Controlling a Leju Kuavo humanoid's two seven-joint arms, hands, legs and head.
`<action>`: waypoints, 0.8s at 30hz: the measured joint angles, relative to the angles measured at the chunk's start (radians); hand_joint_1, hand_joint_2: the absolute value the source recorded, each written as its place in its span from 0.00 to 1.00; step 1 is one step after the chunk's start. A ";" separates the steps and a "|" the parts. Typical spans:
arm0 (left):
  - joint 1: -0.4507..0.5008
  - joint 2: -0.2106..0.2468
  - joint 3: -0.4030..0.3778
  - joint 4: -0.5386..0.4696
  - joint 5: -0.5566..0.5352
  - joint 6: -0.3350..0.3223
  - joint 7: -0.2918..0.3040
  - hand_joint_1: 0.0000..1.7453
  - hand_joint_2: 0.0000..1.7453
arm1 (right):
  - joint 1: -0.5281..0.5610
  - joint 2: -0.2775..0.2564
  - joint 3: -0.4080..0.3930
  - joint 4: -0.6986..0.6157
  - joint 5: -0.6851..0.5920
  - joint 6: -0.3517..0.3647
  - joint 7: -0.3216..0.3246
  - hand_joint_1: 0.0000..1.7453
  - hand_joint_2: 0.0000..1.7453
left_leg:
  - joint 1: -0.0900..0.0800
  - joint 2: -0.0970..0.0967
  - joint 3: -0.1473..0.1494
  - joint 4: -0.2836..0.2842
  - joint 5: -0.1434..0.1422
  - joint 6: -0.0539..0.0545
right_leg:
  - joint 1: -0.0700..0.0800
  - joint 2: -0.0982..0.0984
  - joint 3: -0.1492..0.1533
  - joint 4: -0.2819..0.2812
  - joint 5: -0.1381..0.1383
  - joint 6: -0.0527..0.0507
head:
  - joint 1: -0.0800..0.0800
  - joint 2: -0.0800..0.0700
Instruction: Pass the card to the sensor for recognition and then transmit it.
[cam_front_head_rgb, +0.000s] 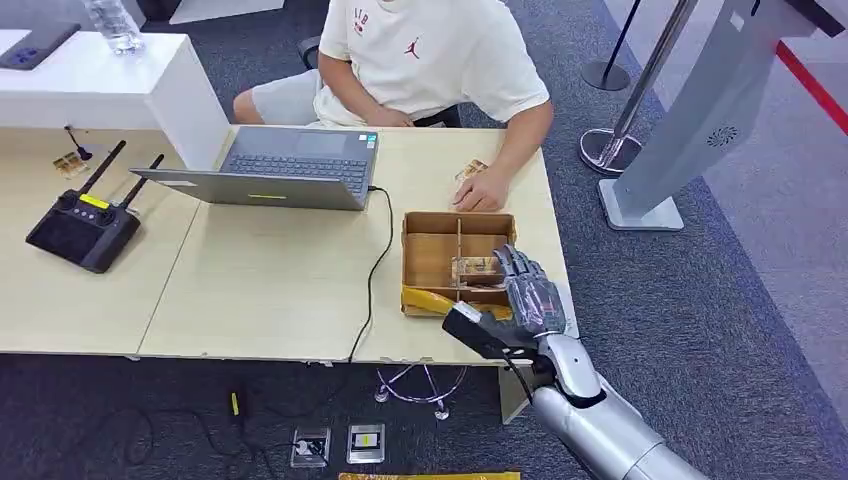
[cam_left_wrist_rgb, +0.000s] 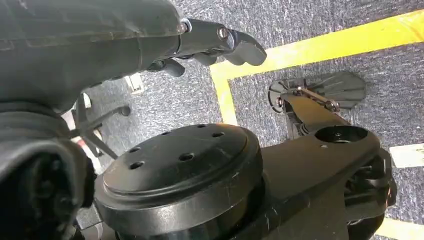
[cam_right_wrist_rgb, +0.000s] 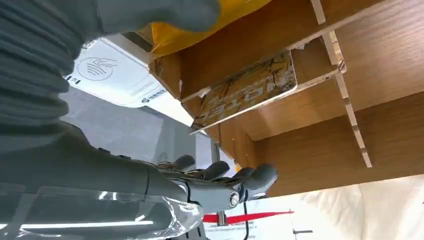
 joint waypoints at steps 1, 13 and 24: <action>0.000 0.000 0.000 0.000 -0.002 0.000 0.000 0.00 0.00 | 0.000 0.000 0.000 0.000 -0.001 -0.001 0.000 0.97 1.00 | 0.000 0.000 0.000 0.000 0.000 0.000 | 0.000 0.000 0.000 0.000 0.000 0.000 | 0.000 0.000; -0.001 0.000 0.000 0.000 -0.005 0.000 0.000 0.00 0.00 | 0.000 0.000 -0.002 0.000 -0.002 -0.012 0.001 0.92 1.00 | 0.000 0.000 0.000 0.000 0.000 0.000 | 0.000 0.000 0.000 0.000 0.000 0.000 | 0.000 0.000; -0.001 0.000 0.000 0.000 -0.002 0.000 0.000 0.00 0.00 | 0.000 0.000 -0.002 0.000 0.004 -0.026 -0.005 1.00 1.00 | 0.000 0.000 0.000 0.000 0.000 0.000 | 0.000 0.000 0.000 0.000 0.000 0.000 | 0.000 0.000</action>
